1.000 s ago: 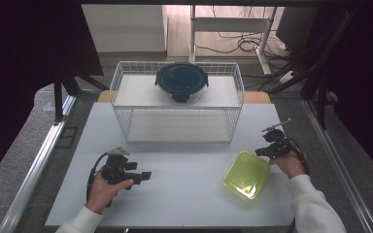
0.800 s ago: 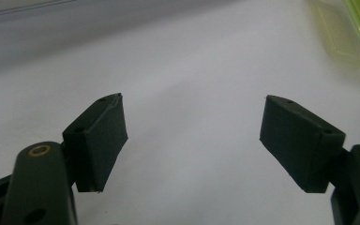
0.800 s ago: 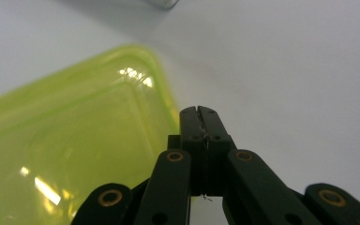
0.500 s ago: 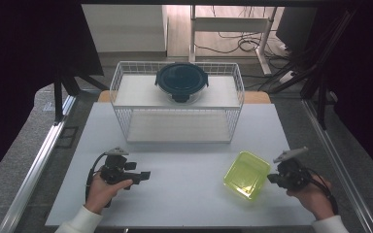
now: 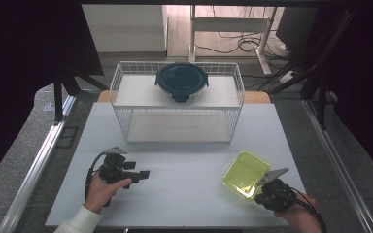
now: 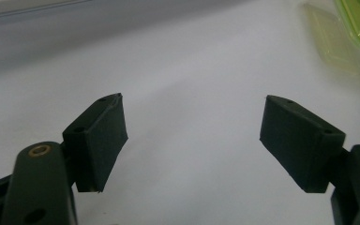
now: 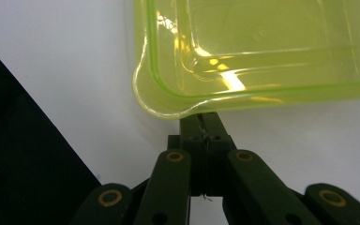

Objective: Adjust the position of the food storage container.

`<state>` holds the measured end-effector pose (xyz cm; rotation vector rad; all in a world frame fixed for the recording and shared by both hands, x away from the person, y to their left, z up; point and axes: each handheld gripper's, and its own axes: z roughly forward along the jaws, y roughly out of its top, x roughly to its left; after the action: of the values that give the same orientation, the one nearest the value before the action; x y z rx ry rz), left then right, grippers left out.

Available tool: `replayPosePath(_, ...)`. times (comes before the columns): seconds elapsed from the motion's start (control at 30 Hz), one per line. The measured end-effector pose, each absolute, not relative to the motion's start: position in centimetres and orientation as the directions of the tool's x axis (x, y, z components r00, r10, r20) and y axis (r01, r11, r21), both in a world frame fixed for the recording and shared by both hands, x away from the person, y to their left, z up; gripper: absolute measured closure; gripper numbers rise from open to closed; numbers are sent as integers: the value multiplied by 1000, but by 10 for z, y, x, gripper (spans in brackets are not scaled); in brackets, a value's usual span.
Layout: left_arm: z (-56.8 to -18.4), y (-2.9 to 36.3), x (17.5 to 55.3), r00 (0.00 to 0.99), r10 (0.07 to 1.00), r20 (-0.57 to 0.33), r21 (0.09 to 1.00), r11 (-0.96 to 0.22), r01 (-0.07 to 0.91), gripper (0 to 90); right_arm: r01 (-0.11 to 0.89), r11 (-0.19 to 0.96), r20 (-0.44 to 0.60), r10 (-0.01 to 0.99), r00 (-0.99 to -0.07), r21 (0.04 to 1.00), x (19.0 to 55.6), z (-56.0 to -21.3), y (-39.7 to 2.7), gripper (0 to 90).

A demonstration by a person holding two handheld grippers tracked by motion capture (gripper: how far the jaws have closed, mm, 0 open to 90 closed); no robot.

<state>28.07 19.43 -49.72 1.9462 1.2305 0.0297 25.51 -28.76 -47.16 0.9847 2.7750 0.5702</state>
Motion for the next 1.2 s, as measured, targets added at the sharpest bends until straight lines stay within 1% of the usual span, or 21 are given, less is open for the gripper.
replayPosePath(0.13, -498, 196, 281, 517, 766, -382, 637, -186, 748, 225, 577, 709, 0, 632, -775, 406, 255, -473, -279, 891)
replayPosePath(0.2, -499, 198, 281, 514, 769, -380, 638, -184, 748, 225, 596, 676, 42, 646, -762, 433, 256, -473, -270, 891)
replayPosePath(0.4, -498, 198, 282, 513, 770, -380, 638, -183, 748, 224, 608, 648, 71, 655, -752, 458, 260, -478, -254, 891)
replayPosePath(0.67, -498, 201, 282, 508, 772, -382, 639, -177, 749, 224, 600, 638, 100, 641, -761, 483, 258, -480, -244, 891)
replayPosePath(0.83, -494, 203, 280, 505, 775, -380, 649, -165, 742, 223, 594, 614, 115, 639, -761, 519, 247, -462, -255, 890)
replayPosePath(0.97, -493, 202, 280, 506, 775, -378, 651, -166, 741, 223, 588, 566, 112, 659, -744, 578, 242, -437, -273, 890)
replayPosePath(1.07, -492, 199, 280, 514, 770, -378, 653, -172, 738, 222, 599, 526, 92, 700, -708, 603, 251, -424, -289, 890)
replayPosePath(1.2, -491, 197, 279, 517, 768, -378, 654, -174, 736, 222, 639, 468, 79, 767, -637, 611, 274, -419, -311, 890)
